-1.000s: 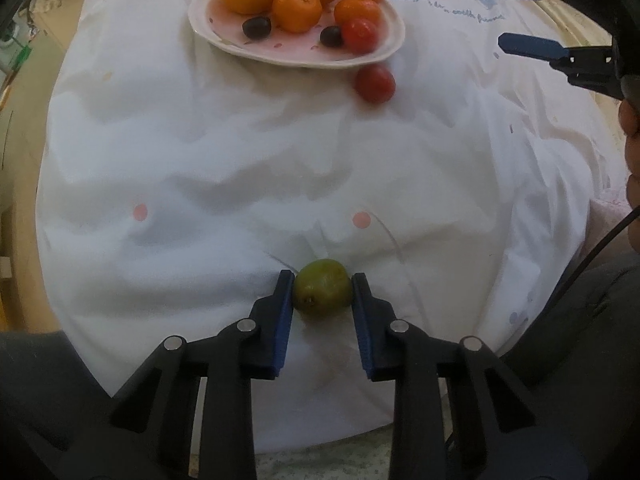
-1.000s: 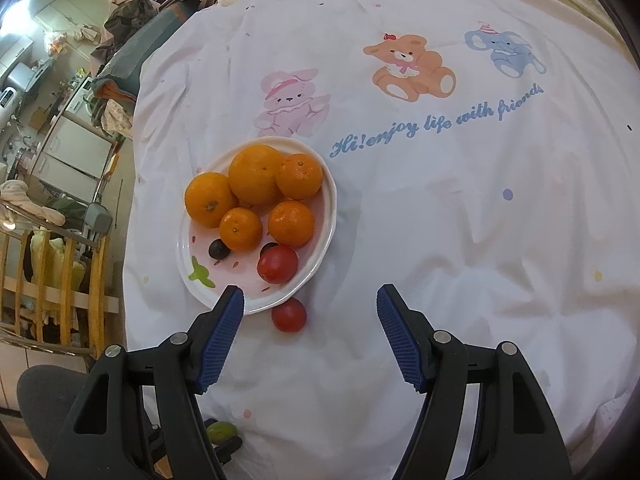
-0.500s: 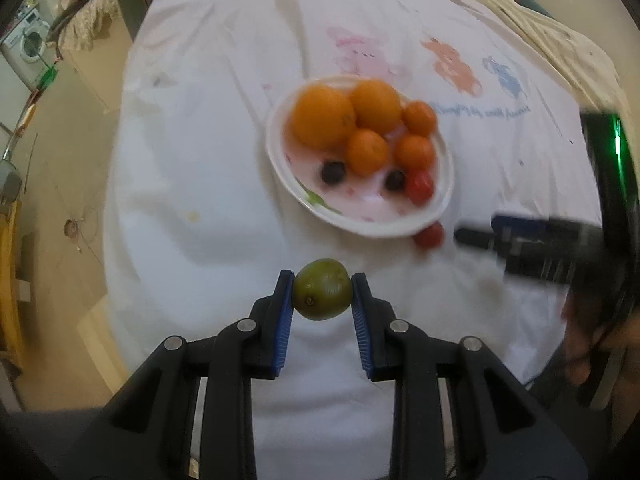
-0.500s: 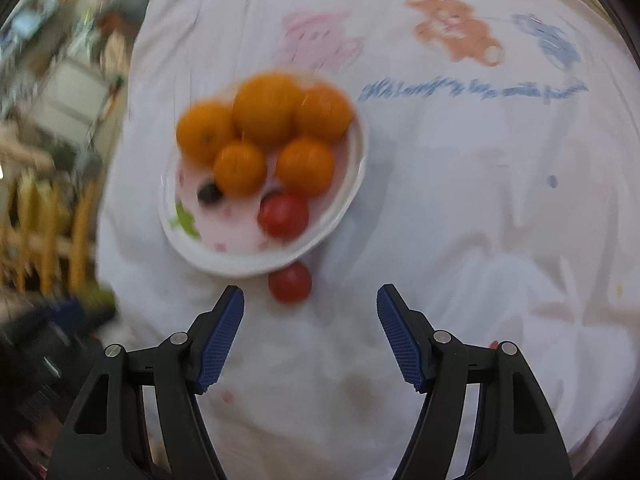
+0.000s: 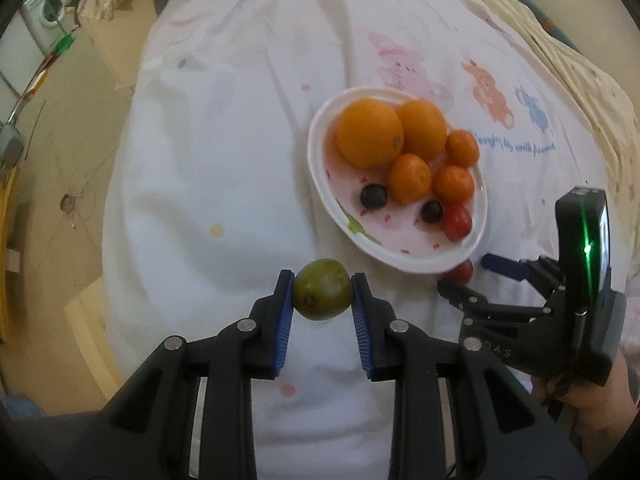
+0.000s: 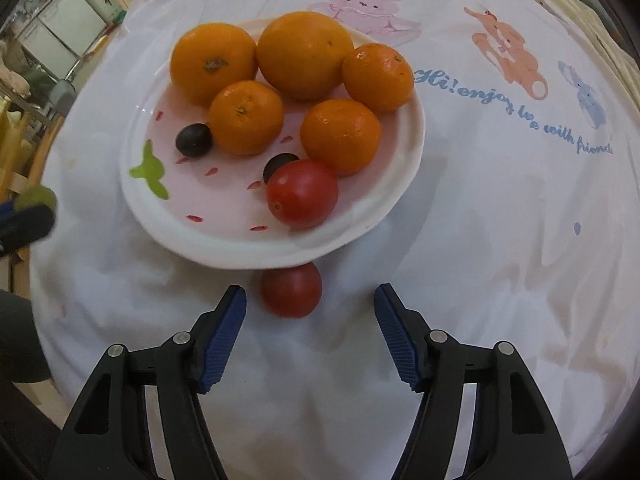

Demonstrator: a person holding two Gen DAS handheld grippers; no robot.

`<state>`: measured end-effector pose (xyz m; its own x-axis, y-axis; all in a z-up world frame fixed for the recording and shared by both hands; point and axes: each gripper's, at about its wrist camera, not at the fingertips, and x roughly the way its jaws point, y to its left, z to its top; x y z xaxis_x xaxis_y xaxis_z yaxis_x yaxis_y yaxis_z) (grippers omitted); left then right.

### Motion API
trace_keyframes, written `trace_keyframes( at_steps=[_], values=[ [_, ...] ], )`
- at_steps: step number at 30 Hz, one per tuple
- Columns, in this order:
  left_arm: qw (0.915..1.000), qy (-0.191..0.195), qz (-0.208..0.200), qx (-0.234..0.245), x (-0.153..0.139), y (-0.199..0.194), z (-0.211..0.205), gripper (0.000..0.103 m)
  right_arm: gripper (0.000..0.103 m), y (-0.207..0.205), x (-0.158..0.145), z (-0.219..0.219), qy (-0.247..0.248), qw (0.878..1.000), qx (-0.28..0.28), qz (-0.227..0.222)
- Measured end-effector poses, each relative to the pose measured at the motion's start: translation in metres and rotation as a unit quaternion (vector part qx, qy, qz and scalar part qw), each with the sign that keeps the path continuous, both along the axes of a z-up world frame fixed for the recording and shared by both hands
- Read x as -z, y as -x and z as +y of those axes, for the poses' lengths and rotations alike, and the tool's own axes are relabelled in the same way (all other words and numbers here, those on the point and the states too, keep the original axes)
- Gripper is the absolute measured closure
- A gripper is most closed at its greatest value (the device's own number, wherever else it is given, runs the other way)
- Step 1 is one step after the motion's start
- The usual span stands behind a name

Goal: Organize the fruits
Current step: 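Grasp the second cherry tomato with the right tool while the left tool holds the green fruit, then lower the cherry tomato and green fruit into the plate, opening both tools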

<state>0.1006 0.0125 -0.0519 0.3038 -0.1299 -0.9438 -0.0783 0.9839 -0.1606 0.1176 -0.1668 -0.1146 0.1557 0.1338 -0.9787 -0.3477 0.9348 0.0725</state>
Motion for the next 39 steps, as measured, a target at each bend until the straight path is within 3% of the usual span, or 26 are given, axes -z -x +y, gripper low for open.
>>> trace_keyframes(
  at_steps=[3,5,7,15,21,26,31,34,39],
  values=[
    [1.0,-0.005,-0.003,-0.001,0.0,-0.001,0.001,0.078,0.047,-0.002,0.002,0.001,-0.004,1.0,0.002,0.002],
    [1.0,-0.005,0.001,0.002,0.003,-0.001,0.0,0.078,0.063,-0.003,0.001,0.003,-0.004,1.0,-0.002,-0.003],
    [1.0,-0.005,0.002,0.006,0.004,0.0,-0.001,0.078,0.071,-0.002,-0.001,0.003,-0.01,1.0,-0.006,-0.004],
    [0.9999,-0.009,-0.008,0.005,0.0,0.001,-0.002,0.078,0.072,0.002,-0.016,0.004,-0.03,0.999,-0.01,0.006],
    [0.9999,-0.005,-0.013,-0.003,-0.003,0.002,0.0,0.078,0.072,0.006,-0.036,-0.032,-0.056,0.998,0.038,0.004],
    [0.9999,0.001,-0.016,-0.006,-0.006,0.002,0.001,0.078,0.072,0.0,-0.062,-0.066,-0.08,0.991,0.094,-0.044],
    [0.9998,0.008,-0.015,-0.013,-0.008,0.002,0.003,0.078,0.072,-0.013,-0.092,-0.07,-0.15,0.976,0.105,-0.115],
    [0.9998,0.008,-0.014,-0.015,-0.007,0.002,0.004,0.078,0.072,-0.023,-0.082,-0.055,-0.17,0.976,0.091,-0.105],
    [0.9999,0.009,-0.005,-0.011,-0.004,0.002,0.003,0.078,0.072,-0.028,-0.051,-0.021,-0.158,0.983,0.066,-0.058]
  ],
)
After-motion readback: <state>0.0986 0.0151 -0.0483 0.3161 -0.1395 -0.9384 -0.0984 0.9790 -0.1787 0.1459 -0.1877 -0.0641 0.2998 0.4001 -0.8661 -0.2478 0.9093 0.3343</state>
